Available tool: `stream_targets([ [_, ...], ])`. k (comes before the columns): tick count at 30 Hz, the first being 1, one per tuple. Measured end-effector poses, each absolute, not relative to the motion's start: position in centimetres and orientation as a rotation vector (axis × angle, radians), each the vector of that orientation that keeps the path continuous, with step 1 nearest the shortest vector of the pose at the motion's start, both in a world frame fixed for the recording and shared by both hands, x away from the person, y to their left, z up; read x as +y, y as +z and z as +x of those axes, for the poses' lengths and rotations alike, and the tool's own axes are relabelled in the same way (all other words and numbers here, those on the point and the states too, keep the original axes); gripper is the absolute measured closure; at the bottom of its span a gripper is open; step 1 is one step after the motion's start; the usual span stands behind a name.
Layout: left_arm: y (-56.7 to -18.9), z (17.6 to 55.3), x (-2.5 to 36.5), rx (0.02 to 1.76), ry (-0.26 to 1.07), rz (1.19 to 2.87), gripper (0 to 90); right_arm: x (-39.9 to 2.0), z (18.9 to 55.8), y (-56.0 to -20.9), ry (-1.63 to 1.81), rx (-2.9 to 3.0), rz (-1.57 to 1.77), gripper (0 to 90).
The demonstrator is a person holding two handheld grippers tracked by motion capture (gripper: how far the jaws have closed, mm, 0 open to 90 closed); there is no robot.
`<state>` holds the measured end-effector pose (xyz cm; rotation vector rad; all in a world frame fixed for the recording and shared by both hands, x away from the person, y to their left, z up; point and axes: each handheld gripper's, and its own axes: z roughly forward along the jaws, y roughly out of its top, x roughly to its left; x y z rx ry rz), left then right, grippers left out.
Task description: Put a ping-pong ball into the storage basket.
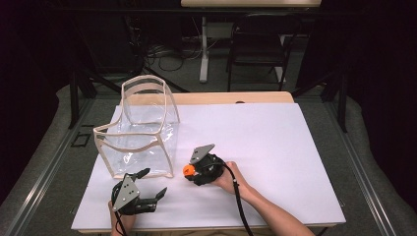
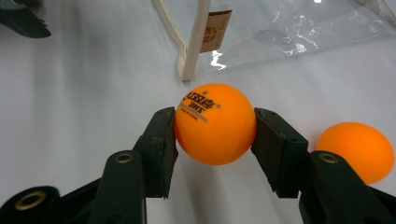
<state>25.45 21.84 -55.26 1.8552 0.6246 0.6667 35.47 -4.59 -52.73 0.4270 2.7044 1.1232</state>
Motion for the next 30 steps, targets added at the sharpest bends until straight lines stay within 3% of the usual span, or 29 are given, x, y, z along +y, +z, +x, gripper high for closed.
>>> stream_targets([
  [30, -55.3, 25.5, 21.8, 0.62, 0.665, 1.859, 15.8, -6.2, 35.9, -50.9, 1.212, 2.622, 0.462, 50.6],
])
